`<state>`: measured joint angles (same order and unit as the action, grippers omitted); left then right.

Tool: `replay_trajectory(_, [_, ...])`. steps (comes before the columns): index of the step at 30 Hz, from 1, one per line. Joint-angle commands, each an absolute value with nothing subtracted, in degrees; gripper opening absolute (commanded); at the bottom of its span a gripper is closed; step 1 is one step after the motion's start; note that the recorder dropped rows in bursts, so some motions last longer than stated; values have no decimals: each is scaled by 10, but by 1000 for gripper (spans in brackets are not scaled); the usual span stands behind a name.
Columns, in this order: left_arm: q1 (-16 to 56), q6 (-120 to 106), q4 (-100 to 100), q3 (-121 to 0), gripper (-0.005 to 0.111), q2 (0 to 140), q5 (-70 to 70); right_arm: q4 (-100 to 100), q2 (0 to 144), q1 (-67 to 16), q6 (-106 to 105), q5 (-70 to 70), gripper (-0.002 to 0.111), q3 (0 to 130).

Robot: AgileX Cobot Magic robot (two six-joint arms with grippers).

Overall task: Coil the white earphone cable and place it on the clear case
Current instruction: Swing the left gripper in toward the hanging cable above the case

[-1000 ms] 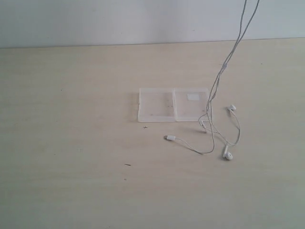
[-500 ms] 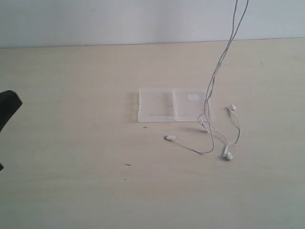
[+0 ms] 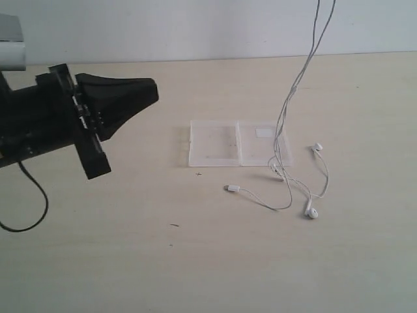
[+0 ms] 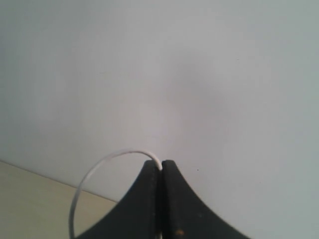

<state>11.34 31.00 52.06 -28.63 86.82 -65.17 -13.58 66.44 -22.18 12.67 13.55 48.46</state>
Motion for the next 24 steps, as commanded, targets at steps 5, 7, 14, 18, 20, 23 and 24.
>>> replay_trajectory(5, [173,260,508,-378,59,974,-655,-140,683,-220,128,157,0,483])
replay_trajectory(7, [187,260,493,-401,64,999,-645,-140,682,-220,128,161,0,483])
replay_trajectory(14, [235,252,493,-476,64,1075,-627,-140,682,-220,128,159,0,483])
replay_trajectory(18, [259,242,464,-523,67,1113,-608,-155,682,-220,131,160,0,483])
replay_trajectory(20, [272,242,437,-547,71,1130,-592,-155,682,-220,133,159,0,483])
replay_trajectory(23, [287,242,432,-580,76,1148,-553,-155,682,-220,133,156,0,483])
replay_trajectory(24, [290,242,430,-590,76,1154,-542,-155,682,-220,133,155,0,483])
